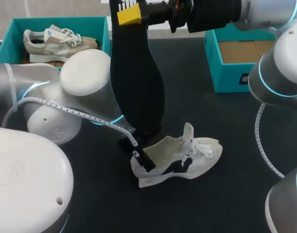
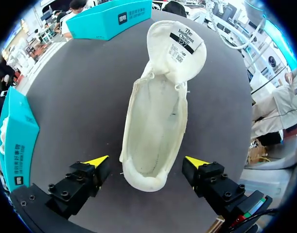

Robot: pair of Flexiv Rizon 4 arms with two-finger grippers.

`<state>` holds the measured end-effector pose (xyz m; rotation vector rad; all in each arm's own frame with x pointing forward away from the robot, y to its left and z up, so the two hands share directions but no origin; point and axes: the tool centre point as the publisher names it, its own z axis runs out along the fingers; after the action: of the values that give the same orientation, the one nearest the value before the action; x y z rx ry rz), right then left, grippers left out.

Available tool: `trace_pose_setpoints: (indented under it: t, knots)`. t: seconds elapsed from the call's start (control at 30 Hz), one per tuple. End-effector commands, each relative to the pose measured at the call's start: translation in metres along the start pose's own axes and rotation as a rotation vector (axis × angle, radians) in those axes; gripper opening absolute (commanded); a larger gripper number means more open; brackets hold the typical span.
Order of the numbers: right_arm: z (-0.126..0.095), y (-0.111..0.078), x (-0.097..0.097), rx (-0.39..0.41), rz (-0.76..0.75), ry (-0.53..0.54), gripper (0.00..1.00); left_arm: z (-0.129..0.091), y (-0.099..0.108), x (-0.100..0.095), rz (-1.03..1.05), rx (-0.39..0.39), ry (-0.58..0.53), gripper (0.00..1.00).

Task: Take the shoe out of the shoebox, open the shoe tongue, remove and reinsert the insole, then place the shoe into the shoebox

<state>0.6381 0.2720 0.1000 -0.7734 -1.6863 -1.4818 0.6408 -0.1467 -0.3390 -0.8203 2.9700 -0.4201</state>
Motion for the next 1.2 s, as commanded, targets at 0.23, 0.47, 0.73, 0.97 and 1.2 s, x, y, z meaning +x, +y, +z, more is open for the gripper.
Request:
trace_pose_setpoints:
  t: [0.23,0.47,0.73,0.97,1.2]
  knots:
    - [0.003,0.0,0.001,0.0,0.002,-0.005,0.0,-0.009,-0.011,-0.019,0.043,0.009,0.003,1.0]
    - [0.003,0.0,0.001,0.0,0.002,-0.005,0.0,-0.007,-0.029,-0.03,0.075,0.003,0.01,1.0]
    - [0.003,0.0,0.001,0.0,0.002,-0.005,0.0,0.012,-0.042,-0.03,0.091,-0.016,0.021,1.0]
    - [0.003,0.0,0.001,0.0,0.002,-0.005,0.0,0.03,-0.052,-0.026,0.098,-0.019,0.047,1.0]
    - [0.003,0.0,0.001,0.0,0.002,-0.005,0.0,0.04,-0.056,-0.026,0.09,-0.002,0.058,1.0]
